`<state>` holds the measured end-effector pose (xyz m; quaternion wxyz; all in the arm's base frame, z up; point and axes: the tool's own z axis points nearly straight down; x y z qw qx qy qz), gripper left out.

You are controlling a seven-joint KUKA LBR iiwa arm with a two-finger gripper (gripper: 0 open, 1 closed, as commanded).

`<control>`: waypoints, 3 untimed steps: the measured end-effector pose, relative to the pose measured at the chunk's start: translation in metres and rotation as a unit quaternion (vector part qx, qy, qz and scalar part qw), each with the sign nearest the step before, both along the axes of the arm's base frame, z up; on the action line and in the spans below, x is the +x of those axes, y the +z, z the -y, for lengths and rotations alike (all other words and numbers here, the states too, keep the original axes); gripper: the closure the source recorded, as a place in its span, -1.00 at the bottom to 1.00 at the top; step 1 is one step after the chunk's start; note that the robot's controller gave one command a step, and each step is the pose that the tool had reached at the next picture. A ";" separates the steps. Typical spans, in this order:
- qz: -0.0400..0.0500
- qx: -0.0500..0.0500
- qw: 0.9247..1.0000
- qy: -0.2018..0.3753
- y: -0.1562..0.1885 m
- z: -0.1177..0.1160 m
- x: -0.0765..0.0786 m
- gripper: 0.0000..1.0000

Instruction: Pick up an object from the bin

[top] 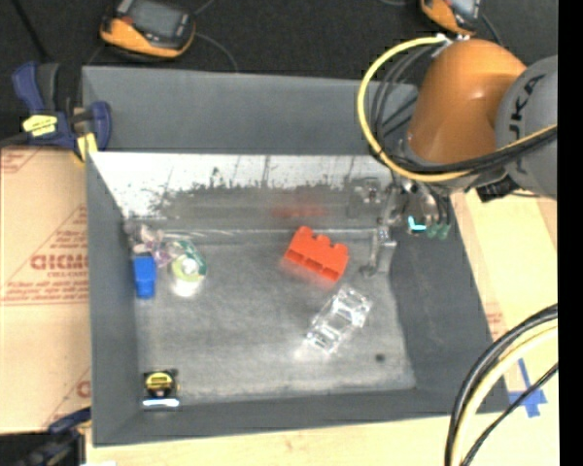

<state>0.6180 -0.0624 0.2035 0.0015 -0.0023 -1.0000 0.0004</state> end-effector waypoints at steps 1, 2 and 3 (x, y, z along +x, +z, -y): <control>0.001 0.002 1.000 -0.012 -0.101 -0.035 0.017 -1.00; 0.006 0.000 0.999 0.045 -0.130 -0.004 0.029 -1.00; 0.010 -0.001 0.999 0.045 -0.126 -0.004 0.031 1.00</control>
Offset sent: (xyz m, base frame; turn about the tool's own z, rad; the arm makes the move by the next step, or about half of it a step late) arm 0.0168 0.0336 -0.0973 0.0284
